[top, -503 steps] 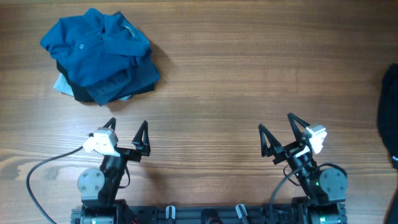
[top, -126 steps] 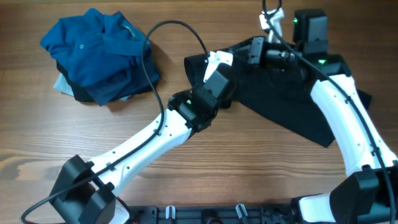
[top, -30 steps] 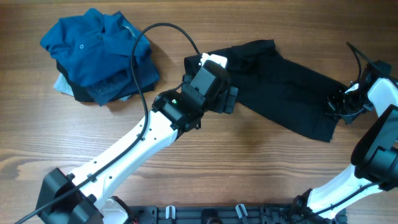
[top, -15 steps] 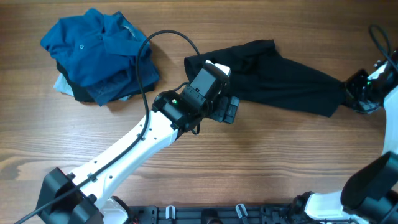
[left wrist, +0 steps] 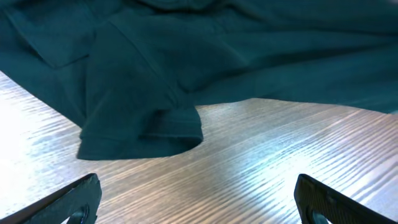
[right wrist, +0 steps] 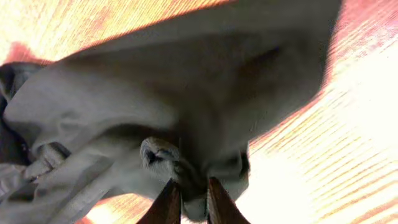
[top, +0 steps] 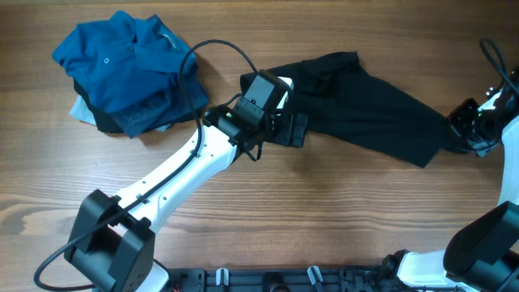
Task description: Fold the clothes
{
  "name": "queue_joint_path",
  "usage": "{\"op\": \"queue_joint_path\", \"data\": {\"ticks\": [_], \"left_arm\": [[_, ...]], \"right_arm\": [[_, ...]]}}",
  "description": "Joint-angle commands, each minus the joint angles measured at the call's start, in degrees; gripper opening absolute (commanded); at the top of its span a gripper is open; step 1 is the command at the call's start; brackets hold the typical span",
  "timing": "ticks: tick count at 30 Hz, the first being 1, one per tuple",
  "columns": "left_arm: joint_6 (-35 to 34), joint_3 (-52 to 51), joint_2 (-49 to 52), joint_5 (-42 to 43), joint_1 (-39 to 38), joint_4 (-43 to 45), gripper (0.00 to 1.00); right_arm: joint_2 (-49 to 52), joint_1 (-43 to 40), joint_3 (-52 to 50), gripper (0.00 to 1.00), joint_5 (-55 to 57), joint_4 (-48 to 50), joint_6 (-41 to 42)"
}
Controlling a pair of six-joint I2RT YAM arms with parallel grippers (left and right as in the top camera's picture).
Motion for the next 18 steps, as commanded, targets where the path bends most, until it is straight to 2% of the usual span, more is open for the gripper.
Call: {"op": "queue_joint_path", "data": {"ticks": [1, 5, 9, 11, 12, 15, 18], "left_arm": [[-0.68, -0.13, 0.20, 1.49, 0.07, 0.02, 0.99], [-0.68, -0.13, 0.20, 1.49, 0.07, 0.04, 0.99], [-0.68, -0.13, 0.20, 1.46, 0.07, 0.02, 1.00], [-0.68, -0.13, 0.20, 1.49, 0.07, 0.02, 0.99], [-0.68, -0.13, 0.20, 1.49, 0.07, 0.02, 1.00], [-0.68, -0.13, 0.20, 1.46, 0.07, 0.02, 1.00], [-0.50, -0.13, 0.20, 1.46, 0.07, 0.00, 1.00]], "right_arm": [[0.37, -0.31, -0.98, 0.07, 2.36, -0.02, 0.42], [0.57, -0.31, -2.36, 0.04, 2.29, 0.74, 0.46], [0.66, -0.31, -2.43, 0.06, 2.40, 1.64, 0.48], [1.75, -0.31, -2.49, 0.38, 4.28, 3.15, 0.66], [2.54, -0.31, -2.69, 0.47, 5.01, 4.17, 1.51], [6.60, -0.31, -2.82, 0.56, 5.49, 7.85, 2.49], [11.98, -0.31, -2.82, 0.59, 5.49, 9.22, 3.48]]}}
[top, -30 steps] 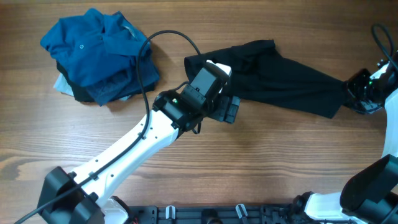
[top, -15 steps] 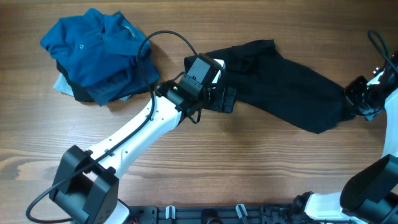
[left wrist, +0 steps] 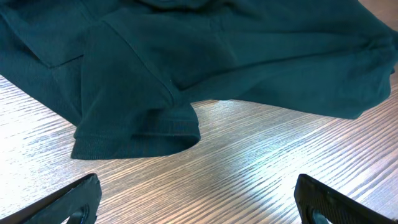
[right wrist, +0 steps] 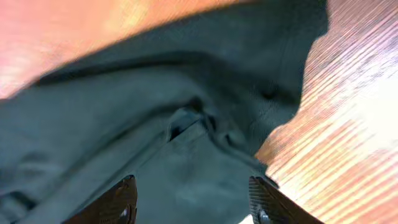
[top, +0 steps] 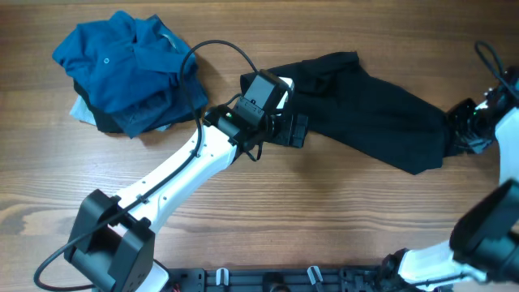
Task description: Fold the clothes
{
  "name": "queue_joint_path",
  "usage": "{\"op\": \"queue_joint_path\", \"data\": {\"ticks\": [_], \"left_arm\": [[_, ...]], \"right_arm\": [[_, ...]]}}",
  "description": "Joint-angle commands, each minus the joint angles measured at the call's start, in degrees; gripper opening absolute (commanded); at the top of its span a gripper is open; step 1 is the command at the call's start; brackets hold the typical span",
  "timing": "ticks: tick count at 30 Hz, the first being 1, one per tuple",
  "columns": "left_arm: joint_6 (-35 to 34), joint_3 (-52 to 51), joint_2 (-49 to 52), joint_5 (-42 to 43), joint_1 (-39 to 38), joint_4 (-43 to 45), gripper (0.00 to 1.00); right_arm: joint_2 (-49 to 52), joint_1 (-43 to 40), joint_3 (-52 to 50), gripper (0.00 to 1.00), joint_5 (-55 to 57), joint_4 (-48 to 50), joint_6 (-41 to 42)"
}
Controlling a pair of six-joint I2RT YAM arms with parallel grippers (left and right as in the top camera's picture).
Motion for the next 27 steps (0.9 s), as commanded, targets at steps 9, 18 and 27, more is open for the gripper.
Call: {"op": "queue_joint_path", "data": {"ticks": [9, 18, 27], "left_arm": [[-0.46, -0.13, 0.20, 0.83, 0.07, 0.04, 1.00], [-0.46, -0.13, 0.20, 0.83, 0.07, 0.02, 1.00], [-0.52, -0.13, 0.20, 0.85, 0.07, 0.02, 1.00]], "right_arm": [[7.50, -0.44, -0.61, 0.10, -2.27, 0.66, 1.11], [-3.04, -0.50, 1.01, 0.04, -14.10, 2.73, -8.70], [-9.40, -0.50, 0.98, 0.14, -6.01, -1.70, -3.21]]}}
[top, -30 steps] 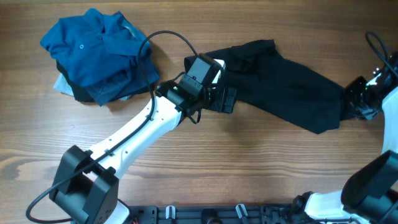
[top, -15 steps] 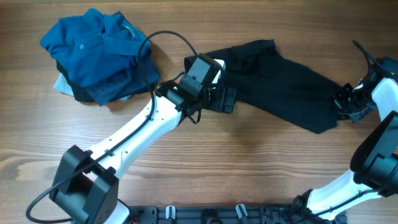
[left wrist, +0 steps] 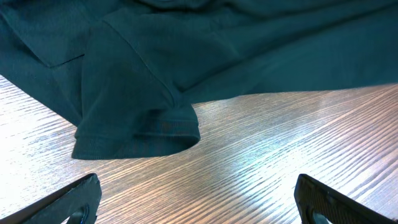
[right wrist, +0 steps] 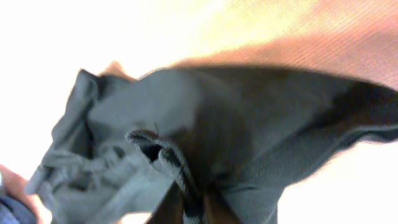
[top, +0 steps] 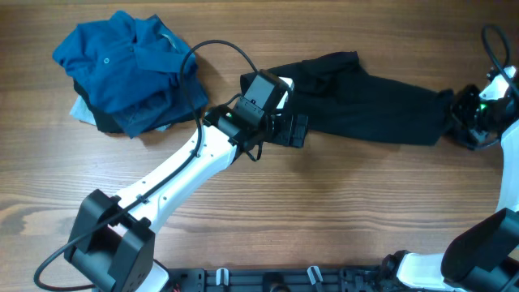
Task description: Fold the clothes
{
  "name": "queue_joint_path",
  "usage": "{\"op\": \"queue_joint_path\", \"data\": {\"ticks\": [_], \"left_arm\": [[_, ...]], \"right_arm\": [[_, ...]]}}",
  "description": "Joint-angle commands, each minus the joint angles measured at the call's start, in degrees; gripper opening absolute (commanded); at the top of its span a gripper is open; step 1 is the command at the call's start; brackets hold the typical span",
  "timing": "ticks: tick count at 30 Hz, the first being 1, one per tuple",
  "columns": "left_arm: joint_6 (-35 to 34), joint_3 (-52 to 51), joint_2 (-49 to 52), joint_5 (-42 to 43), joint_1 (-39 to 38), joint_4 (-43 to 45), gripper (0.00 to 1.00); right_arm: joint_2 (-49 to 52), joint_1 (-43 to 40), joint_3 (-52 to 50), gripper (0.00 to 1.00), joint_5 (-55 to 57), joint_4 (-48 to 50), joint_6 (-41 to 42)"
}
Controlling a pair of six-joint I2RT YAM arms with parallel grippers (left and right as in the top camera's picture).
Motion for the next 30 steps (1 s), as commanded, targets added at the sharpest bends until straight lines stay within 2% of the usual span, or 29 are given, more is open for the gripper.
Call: {"op": "queue_joint_path", "data": {"ticks": [1, 6, 9, 14, 25, 29, 30], "left_arm": [[-0.52, -0.13, 0.20, 0.85, 0.07, 0.04, 1.00], [-0.50, -0.13, 0.24, 0.59, 0.07, 0.46, 1.00], [-0.50, -0.13, 0.24, 0.44, 0.07, 0.46, 1.00], [-0.50, -0.13, 0.24, 0.44, 0.11, 0.66, 1.00], [-0.55, -0.13, 0.24, 0.46, 0.11, 0.83, 1.00], [-0.76, -0.13, 0.24, 0.46, 0.11, 0.85, 1.00], [-0.74, -0.13, 0.24, 0.46, 0.11, 0.87, 1.00]], "right_arm": [[-0.33, -0.24, 0.59, 0.14, 9.81, -4.33, 3.87], [-0.33, -0.24, 0.57, 0.16, 16.72, -8.11, 5.62], [-0.33, -0.24, 0.55, 0.17, 16.41, -7.69, 6.78], [1.75, -0.07, -1.95, 0.40, 11.80, -1.64, 8.39], [17.90, 1.05, -2.29, 0.43, 4.48, 6.19, 9.75], [19.10, 1.05, -2.29, 0.61, 9.84, 5.84, 9.75], [19.19, 1.01, -2.29, 0.62, 11.78, 5.77, 9.79]]}}
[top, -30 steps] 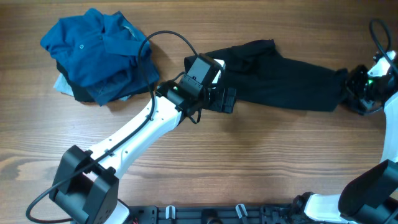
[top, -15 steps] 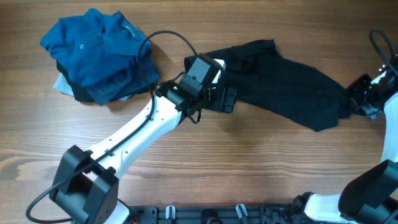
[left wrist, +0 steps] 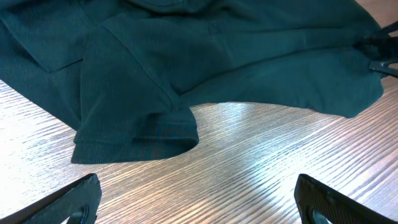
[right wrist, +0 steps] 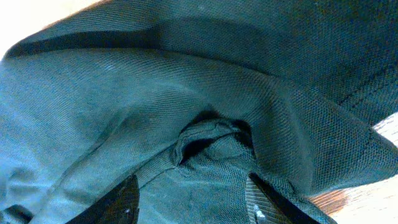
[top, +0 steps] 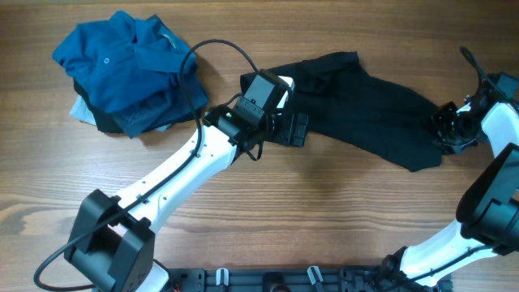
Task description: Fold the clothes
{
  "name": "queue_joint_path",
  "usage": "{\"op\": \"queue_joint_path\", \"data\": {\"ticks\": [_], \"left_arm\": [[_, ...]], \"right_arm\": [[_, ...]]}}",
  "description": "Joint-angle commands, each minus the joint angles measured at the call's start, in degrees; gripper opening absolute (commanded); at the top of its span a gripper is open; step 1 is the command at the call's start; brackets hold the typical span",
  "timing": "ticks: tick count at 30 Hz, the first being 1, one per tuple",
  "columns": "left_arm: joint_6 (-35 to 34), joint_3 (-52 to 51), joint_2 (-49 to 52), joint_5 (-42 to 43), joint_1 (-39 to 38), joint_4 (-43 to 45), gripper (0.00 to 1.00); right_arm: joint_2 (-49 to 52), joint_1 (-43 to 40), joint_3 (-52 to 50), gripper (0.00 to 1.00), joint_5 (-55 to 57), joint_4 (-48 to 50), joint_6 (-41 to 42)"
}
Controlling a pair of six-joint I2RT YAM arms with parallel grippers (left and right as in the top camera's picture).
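Note:
A dark teal-black shirt [top: 365, 105] lies spread across the table's right half, its right end bunched. My right gripper [top: 444, 130] is at that bunched end; in its wrist view the right gripper [right wrist: 194, 202] stands open, fingers apart over rumpled cloth [right wrist: 205, 134], gripping nothing. My left gripper [top: 297, 130] hovers by the shirt's left end. In the left wrist view it [left wrist: 199, 208] is wide open over bare wood, just short of a sleeve cuff [left wrist: 134, 134].
A heap of blue clothes [top: 130, 69] lies at the far left of the wooden table [top: 324, 219]. The left arm's white link runs diagonally from the front left. Arm bases stand along the front edge.
My right gripper was shut on the shirt's right end, holding it stretched straight to the right. Now it is open, a little further left, and the end lies slack and wider. The left gripper is unchanged.
My right gripper was first shut on the shirt's right end, then open over it, then shut on it again with the shirt pulled out straight. Now it is open once more above the bunched end. The left gripper stayed open by the sleeve throughout.

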Motion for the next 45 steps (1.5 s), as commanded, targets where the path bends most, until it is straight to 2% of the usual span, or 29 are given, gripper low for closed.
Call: {"op": "queue_joint_path", "data": {"ticks": [1, 4, 6, 8, 15, 20, 23, 25, 38, 42, 45], "left_arm": [[-0.74, -0.13, 0.24, 0.48, 0.11, 0.17, 1.00], [-0.74, -0.13, 0.24, 0.48, 0.11, 0.20, 1.00], [-0.74, -0.13, 0.24, 0.48, 0.11, 0.20, 1.00], [-0.74, -0.13, 0.24, 0.48, 0.11, 0.20, 1.00], [-0.74, -0.13, 0.24, 0.48, 0.11, 0.20, 1.00], [-0.74, -0.13, 0.24, 0.48, 0.11, 0.20, 1.00], [-0.74, -0.13, 0.22, 0.48, 0.11, 0.20, 1.00], [-0.74, -0.13, 0.22, 0.48, 0.11, 0.20, 1.00], [-0.74, -0.13, 0.22, 0.48, 0.11, 0.20, 1.00], [-0.74, -0.13, 0.22, 0.48, 0.11, 0.42, 1.00], [-0.74, -0.13, 0.22, 0.48, 0.11, 0.66, 1.00]], "right_arm": [[1.11, 0.20, -0.24, 0.62, 6.19, -0.09, 0.35], [1.11, 0.20, -0.24, 0.60, 6.80, 0.15, 0.85], [1.14, 0.20, -0.24, 0.50, 6.80, 0.35, 0.87], [1.14, 0.20, -0.24, 0.45, 6.86, 0.37, 1.09], [1.14, 0.26, -2.84, 0.44, 7.63, 3.17, 3.37], [1.14, 0.24, -3.23, 0.29, 7.65, 3.67, 3.30], [0.96, 0.17, -3.17, 0.11, 7.63, 2.89, 3.21], [0.28, 0.20, -3.04, 0.04, 7.58, 2.32, 3.17], [-15.19, 0.20, -1.62, 0.04, 3.52, -2.19, 1.73], [-12.72, 0.63, -2.78, 0.36, 3.02, -0.33, 2.38], [-8.61, 1.81, -3.52, 0.44, 2.78, 1.44, 3.80]]}}
